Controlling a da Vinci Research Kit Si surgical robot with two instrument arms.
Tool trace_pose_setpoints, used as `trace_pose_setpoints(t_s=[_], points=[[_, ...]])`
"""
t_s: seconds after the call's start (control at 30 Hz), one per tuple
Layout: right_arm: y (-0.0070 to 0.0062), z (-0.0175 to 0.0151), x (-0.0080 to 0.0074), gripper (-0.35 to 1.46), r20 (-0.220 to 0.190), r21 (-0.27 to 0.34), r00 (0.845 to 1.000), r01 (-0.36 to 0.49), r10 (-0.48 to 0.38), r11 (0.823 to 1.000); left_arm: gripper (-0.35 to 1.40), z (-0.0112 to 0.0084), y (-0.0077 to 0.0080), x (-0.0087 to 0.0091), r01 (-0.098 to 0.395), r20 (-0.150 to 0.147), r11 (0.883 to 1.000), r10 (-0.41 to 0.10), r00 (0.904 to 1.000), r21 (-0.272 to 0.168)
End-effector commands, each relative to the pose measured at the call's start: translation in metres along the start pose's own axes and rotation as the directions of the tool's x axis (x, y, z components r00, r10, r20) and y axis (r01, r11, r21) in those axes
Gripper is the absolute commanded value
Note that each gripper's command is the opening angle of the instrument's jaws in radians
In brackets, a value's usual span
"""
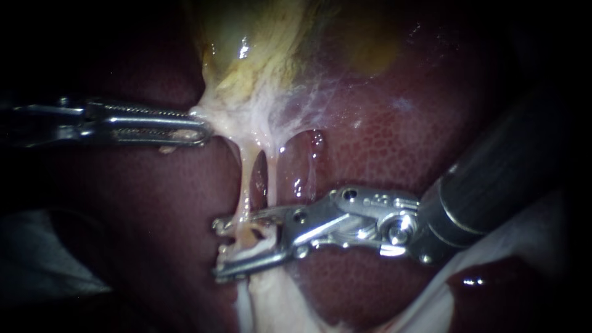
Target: Clipping second clip left tube
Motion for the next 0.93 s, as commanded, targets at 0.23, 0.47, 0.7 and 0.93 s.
trace_pose_setpoints(t_s=[0.23,0.47,0.7,0.93], points=[[-0.0002,-0.0005,0.0,-0.23,0.001,0.002,0.998,-0.059,0.059,0.998,-0.35,0.0001,0.0,0.0,0.0,0.0,1.0,0.0,1.0,0.0],[-0.0004,-0.0007,-0.0001,-0.35,0.006,-0.001,0.995,-0.1,0.1,0.995,-0.35,0.0001,0.0,0.0,0.0,0.0,1.0,0.0,1.0,0.0],[-0.0003,-0.0008,-0.0002,-0.35,0.023,-0.005,0.995,-0.1,0.1,0.995,-0.35,0.0001,0.0,0.0,-0.006,0.0,1.0,0.006,1.0,0.0],[-0.0002,-0.0008,-0.0003,-0.35,0.023,-0.007,0.995,-0.099,0.1,0.995,-0.35,0.0001,0.0,0.0,-0.006,0.0,1.0,0.006,1.0,0.0]])
